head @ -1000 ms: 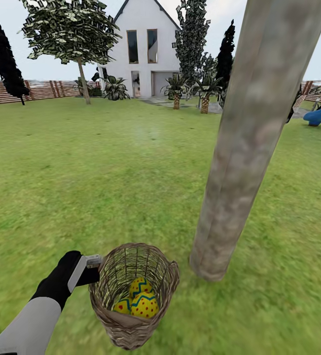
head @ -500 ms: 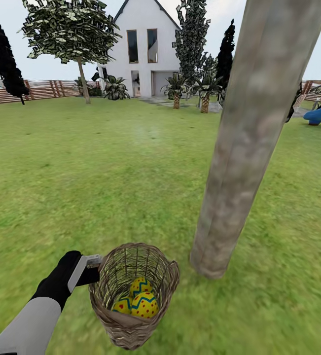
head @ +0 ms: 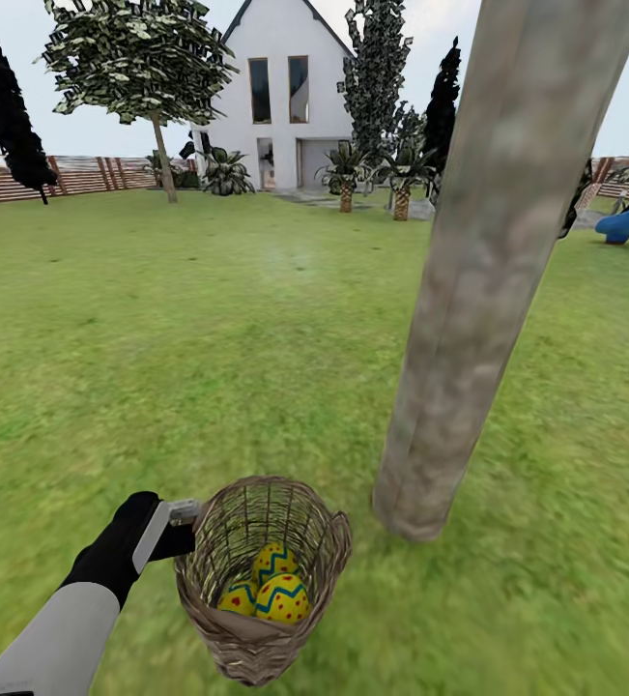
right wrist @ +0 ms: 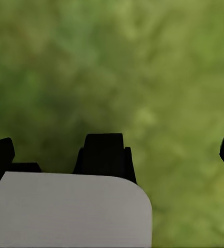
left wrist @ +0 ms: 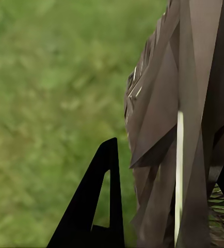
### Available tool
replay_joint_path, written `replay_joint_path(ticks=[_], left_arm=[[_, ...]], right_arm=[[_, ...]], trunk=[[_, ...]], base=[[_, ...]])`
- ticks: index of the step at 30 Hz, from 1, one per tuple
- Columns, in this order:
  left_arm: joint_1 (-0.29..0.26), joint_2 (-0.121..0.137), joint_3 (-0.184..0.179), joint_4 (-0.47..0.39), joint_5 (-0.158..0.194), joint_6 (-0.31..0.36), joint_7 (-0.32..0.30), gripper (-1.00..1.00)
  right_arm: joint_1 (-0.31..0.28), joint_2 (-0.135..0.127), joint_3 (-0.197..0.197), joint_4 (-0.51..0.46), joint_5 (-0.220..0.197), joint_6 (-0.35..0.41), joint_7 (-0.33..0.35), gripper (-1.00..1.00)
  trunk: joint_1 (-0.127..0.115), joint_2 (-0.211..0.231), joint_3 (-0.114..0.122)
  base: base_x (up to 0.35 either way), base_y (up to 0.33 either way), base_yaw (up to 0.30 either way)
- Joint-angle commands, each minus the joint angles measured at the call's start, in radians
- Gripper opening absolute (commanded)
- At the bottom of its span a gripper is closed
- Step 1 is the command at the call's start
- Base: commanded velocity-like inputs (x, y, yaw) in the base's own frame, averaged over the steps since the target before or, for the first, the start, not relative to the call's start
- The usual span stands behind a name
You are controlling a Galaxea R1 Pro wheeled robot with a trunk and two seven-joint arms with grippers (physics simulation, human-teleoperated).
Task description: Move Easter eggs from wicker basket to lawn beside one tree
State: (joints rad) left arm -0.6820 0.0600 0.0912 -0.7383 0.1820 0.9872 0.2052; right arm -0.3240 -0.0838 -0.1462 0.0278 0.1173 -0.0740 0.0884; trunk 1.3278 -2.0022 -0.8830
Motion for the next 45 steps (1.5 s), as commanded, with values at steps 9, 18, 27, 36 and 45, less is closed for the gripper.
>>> replay_joint_path(ticks=[9,18,27,36,45], left_arm=[[-0.001,0.000,0.000,-0.001,0.020,0.002,0.008,-1.00],[-0.001,0.000,-0.001,-0.001,0.020,0.002,0.008,-1.00],[-0.001,-0.002,-0.002,-0.001,0.020,0.003,0.008,-1.00],[-0.001,-0.002,-0.005,-0.002,0.019,0.002,0.008,-1.00],[-0.001,0.000,-0.005,-0.002,0.019,0.002,0.008,-1.00]], right_arm=[[-0.001,-0.002,-0.009,0.003,0.010,-0.006,0.001,1.00],[-0.001,-0.002,-0.008,0.002,0.014,-0.001,0.003,1.00],[-0.001,-0.001,-0.007,0.001,0.016,-0.004,0.001,1.00],[-0.001,-0.001,-0.007,0.001,0.016,-0.004,0.001,1.00],[-0.001,-0.001,-0.007,0.003,0.016,-0.004,0.001,1.00]], trunk=[[0.034,-0.064,-0.029],[0.069,-0.127,-0.057],[0.103,-0.190,-0.085],[0.138,-0.253,-0.114],[0.172,-0.316,-0.142]], base=[[0.000,0.000,0.000],[0.000,0.000,0.000],[0.000,0.000,0.000],[0.000,0.000,0.000],[0.000,0.000,0.000]])
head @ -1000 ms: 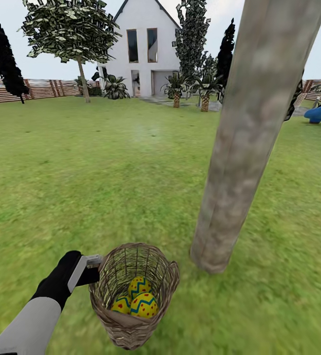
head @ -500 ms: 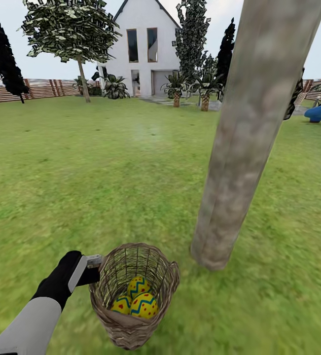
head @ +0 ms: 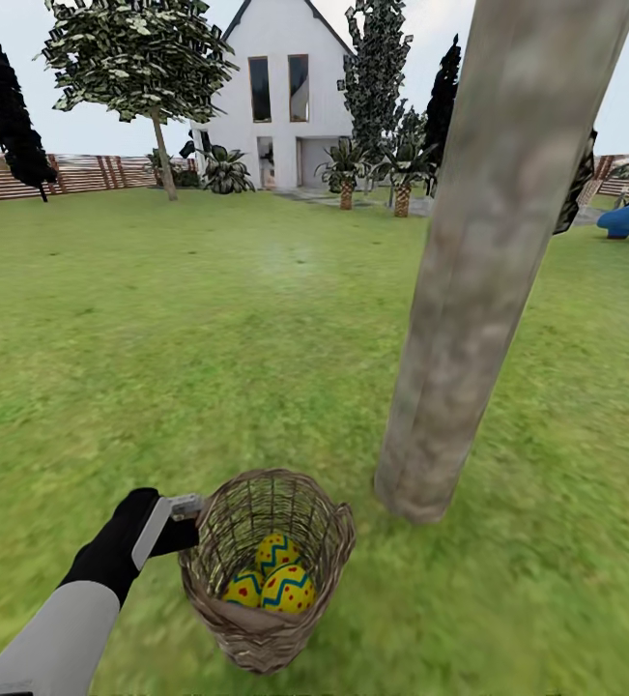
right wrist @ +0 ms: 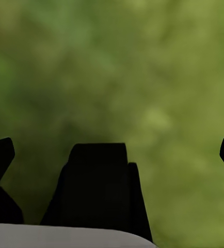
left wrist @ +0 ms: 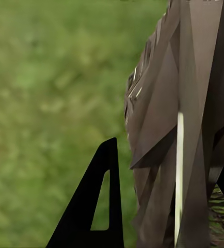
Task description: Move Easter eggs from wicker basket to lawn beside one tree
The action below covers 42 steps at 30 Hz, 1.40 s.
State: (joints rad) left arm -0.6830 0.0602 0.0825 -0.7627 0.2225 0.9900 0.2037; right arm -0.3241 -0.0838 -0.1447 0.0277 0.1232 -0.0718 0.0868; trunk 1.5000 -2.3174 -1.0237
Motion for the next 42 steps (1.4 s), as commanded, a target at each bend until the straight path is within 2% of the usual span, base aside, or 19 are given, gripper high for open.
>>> replay_joint_path(ticks=[1,4,18,19,34,42], left_arm=[[0.000,0.000,0.003,0.023,-0.022,-0.001,0.009,-1.00],[0.000,0.000,0.003,0.023,-0.022,-0.001,0.009,-1.00],[0.000,0.003,0.003,0.041,-0.023,-0.013,0.009,-1.00],[0.000,0.003,0.003,0.044,-0.023,-0.013,0.009,1.00],[0.000,0.001,0.002,0.060,-0.024,-0.011,0.011,1.00],[0.000,0.007,0.000,0.060,-0.025,-0.009,0.014,1.00]], right_arm=[[-0.001,-0.001,-0.009,0.003,0.010,-0.006,0.002,1.00],[-0.001,-0.001,-0.009,0.003,0.009,-0.005,0.002,1.00],[-0.001,-0.001,-0.009,0.003,0.009,-0.005,0.002,1.00],[-0.001,-0.001,-0.009,0.003,0.009,-0.006,0.002,1.00],[-0.001,-0.001,-0.009,0.003,0.009,-0.005,0.002,1.00],[-0.001,-0.001,-0.009,0.003,0.007,-0.007,0.002,1.00]], trunk=[[0.004,-0.007,-0.004],[0.016,-0.028,-0.014],[0.016,-0.028,-0.014],[0.016,-0.028,-0.014],[0.016,-0.028,-0.014],[-0.015,0.028,0.011]], base=[[0.000,0.000,0.000],[0.000,0.000,0.000],[0.000,0.000,0.000],[0.000,0.000,0.000],[0.000,0.000,0.000],[0.000,0.000,0.000]])
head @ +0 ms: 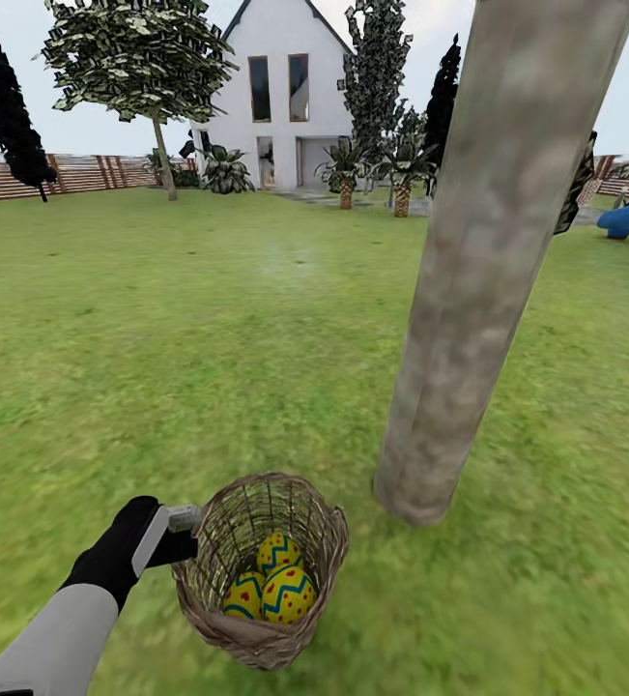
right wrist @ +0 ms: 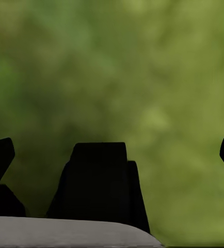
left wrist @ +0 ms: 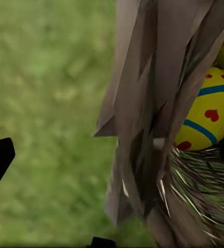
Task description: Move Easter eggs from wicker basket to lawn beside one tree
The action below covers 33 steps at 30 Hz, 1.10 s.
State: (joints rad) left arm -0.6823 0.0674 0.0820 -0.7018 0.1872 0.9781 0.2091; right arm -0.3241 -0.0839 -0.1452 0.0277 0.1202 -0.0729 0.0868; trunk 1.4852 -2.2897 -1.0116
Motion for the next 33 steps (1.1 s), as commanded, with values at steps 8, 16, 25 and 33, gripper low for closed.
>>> replay_joint_path(ticks=[8,16,25,33], left_arm=[[0.000,0.001,0.001,-0.003,0.011,0.005,0.009,1.00],[0.000,0.010,0.005,-0.015,0.011,0.012,0.008,1.00],[0.000,0.061,0.048,-0.046,0.017,0.022,-0.009,1.00],[0.000,0.064,0.200,-0.117,0.015,0.031,-0.010,1.00]], right_arm=[[-0.001,-0.001,-0.009,0.003,0.010,-0.007,0.002,1.00],[-0.001,-0.001,-0.010,0.000,0.001,-0.007,0.002,1.00],[-0.001,-0.003,-0.009,-0.009,0.010,-0.005,0.017,1.00],[-0.015,-0.011,-0.010,-0.058,0.009,0.010,0.036,1.00]], trunk=[[-0.031,0.056,0.024],[-0.062,0.112,0.049],[-0.096,0.175,0.078],[-0.127,0.231,0.103]], base=[[0.000,0.000,0.000],[0.000,0.000,0.000],[0.000,0.000,0.000],[0.000,0.000,0.000]])
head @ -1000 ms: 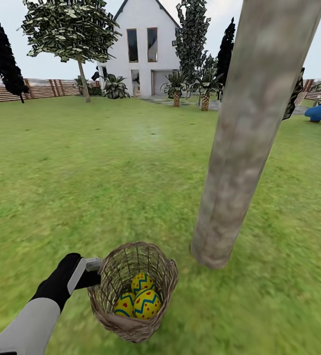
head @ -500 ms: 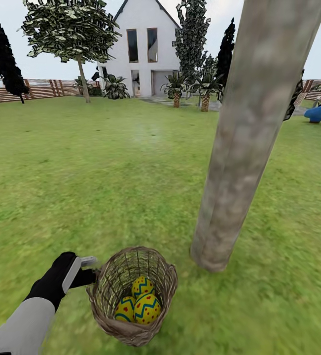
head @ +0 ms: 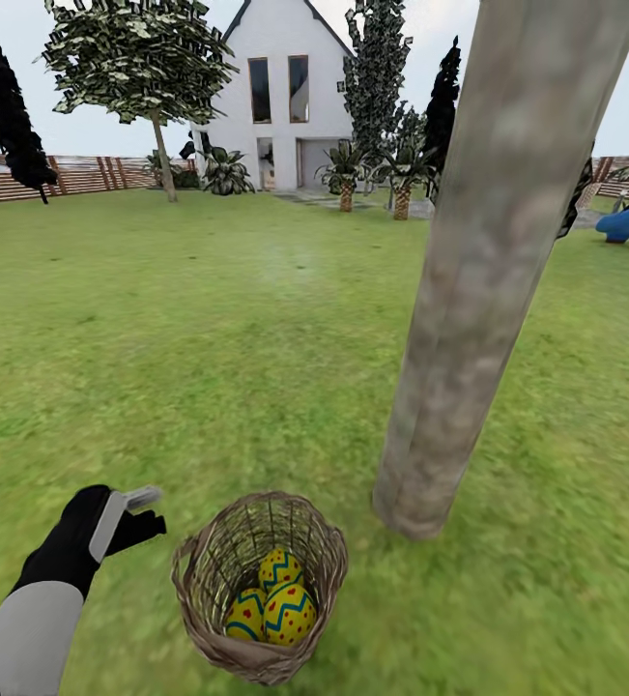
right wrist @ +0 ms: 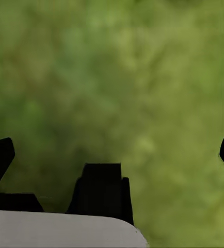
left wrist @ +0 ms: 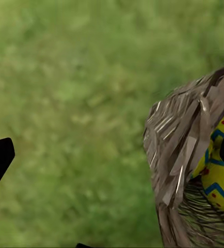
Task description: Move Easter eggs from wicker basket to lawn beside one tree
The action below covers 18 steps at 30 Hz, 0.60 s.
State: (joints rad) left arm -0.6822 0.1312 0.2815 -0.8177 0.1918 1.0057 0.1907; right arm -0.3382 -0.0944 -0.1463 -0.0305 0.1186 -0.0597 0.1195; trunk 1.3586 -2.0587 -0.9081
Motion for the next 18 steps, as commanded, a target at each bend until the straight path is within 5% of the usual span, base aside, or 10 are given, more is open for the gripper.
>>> replay_joint_path(ticks=[1,14,18], left_arm=[[0.000,0.000,0.004,-0.003,0.011,0.003,0.009,1.00],[0.000,-0.001,0.010,-0.005,0.011,0.002,0.009,1.00],[0.000,-0.001,0.010,-0.005,0.012,0.001,0.009,1.00]], right_arm=[[-0.002,0.000,-0.009,-0.007,0.011,-0.003,0.004,1.00],[-0.007,0.002,-0.010,-0.179,0.004,-0.005,0.013,1.00],[-0.008,0.002,-0.011,-0.271,0.004,-0.006,0.150,1.00]], trunk=[[-0.004,0.007,0.002],[-0.054,0.098,0.043],[-0.069,0.126,0.056]], base=[[0.000,0.000,0.000],[0.000,0.000,0.000],[0.000,0.000,0.000]])
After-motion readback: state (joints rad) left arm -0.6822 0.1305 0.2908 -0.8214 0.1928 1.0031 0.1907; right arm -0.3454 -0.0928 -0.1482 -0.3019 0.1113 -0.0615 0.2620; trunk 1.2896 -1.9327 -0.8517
